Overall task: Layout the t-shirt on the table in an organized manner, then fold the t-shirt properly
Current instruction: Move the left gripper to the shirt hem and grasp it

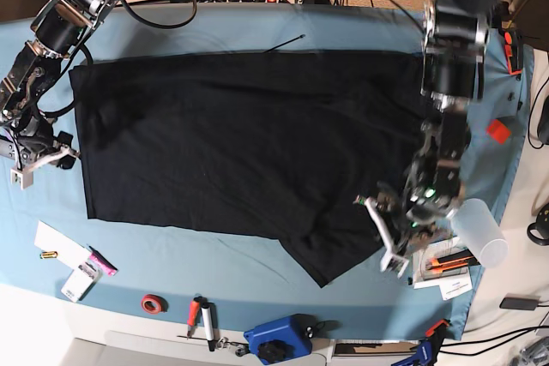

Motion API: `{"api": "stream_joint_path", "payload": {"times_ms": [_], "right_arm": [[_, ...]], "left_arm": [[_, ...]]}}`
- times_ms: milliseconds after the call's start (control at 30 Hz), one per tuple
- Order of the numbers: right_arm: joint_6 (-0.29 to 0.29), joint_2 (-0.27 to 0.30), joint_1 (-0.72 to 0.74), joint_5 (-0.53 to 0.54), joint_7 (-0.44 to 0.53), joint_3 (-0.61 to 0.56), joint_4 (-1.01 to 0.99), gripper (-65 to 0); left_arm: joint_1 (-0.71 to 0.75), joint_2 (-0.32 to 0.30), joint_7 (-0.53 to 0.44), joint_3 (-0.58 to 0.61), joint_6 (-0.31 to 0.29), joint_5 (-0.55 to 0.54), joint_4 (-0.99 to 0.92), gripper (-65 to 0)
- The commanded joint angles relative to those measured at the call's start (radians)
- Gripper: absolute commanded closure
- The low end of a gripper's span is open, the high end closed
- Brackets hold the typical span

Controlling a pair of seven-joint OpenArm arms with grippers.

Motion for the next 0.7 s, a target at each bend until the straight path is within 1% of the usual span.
{"api": "stream_joint_path", "payload": {"times_ms": [0,67,100,200,300,433,600,633,667], "right_arm": [[0.002,0.026,0.017,0.012,0.01,0.002,0.014,-17.1],[0.002,0.026,0.017,0.012,-0.005,0.002,0.014,-17.1],[0.002,0.026,0.017,0.012,-0.015,0.002,0.014,-17.1],[0.002,0.026,0.017,0.013,-0.041,0.002,0.014,-17.1],[0.002,0.026,0.017,0.013,-0.065,0.002,0.014,-17.1],[0.002,0.026,0.017,0.013,-0.077,0.002,0.014,-17.1],[0.002,0.026,0.017,0.013,-0.094,0.002,0.014,-17.1],[0.002,0.026,0.017,0.013,-0.094,0.002,0.014,-17.1],[0.002,0.026,0.017,0.013,-0.093,0.002,0.014,-17.1]], "left_arm": [[-0.064,-0.002,-0.034,0.023,0.019,0.019,-0.026,-27.2],[-0.131,-0.002,-0.051,0.072,0.053,0.046,-0.127,-27.2],[-0.164,-0.002,-0.062,0.093,0.059,0.05,-0.179,-27.2],[-0.244,-0.001,-0.083,0.154,0.053,0.05,-0.319,-27.3],[-0.291,-0.002,-0.09,0.22,0.049,0.05,-0.421,-27.3],[-0.295,-0.002,-0.134,0.293,0.05,0.05,-0.508,-27.3],[-0.269,-0.001,-0.135,0.324,0.058,0.05,-0.537,-26.8],[-0.266,-0.001,-0.133,0.324,0.057,0.049,-0.537,-24.8],[-0.263,-0.001,-0.128,0.324,0.057,0.049,-0.537,-21.2]]}}
